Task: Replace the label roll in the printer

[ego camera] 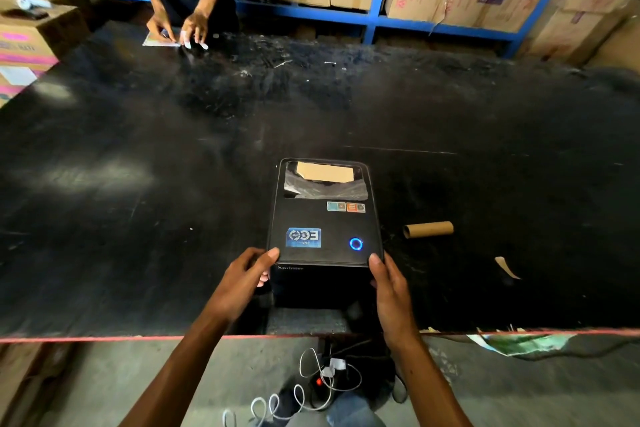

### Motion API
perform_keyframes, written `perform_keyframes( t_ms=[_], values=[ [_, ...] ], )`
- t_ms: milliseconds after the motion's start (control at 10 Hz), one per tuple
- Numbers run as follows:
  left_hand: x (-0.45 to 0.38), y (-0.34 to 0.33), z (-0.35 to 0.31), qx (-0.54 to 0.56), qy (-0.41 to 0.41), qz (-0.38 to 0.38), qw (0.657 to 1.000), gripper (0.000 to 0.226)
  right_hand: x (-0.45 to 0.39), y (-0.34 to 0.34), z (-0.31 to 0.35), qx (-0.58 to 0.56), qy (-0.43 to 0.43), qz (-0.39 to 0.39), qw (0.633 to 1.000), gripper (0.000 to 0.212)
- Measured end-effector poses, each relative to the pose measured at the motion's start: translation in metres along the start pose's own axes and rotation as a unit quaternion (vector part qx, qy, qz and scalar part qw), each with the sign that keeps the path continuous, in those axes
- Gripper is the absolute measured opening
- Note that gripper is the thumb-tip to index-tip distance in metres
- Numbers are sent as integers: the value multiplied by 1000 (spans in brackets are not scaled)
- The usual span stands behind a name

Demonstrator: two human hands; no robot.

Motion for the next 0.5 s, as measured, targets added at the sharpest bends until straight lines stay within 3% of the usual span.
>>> perform_keyframes(
  t_ms=[300, 400, 500],
  values=[
    [4, 5, 0, -7, -5, -7, 1000, 60, 1, 2, 2, 18, -7, 2, 1000, 65],
    [5, 6, -1, 19, -7, -5, 1000, 32, 1, 4, 3, 9, -16, -11, 1000, 64],
    [33, 27, 9, 76, -15, -63, 995, 38, 23, 30, -15, -5, -25, -107, 994, 76]
  ],
)
Point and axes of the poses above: each hand's wrist, its own x-axis away from the middle knuckle, its own y-axis out of the back of the hand, z = x × y, the point moved 6 cm from there along -x, towards the middle knuckle, and after that the axes turned 8 degrees about -y, right-handed, at the moved point
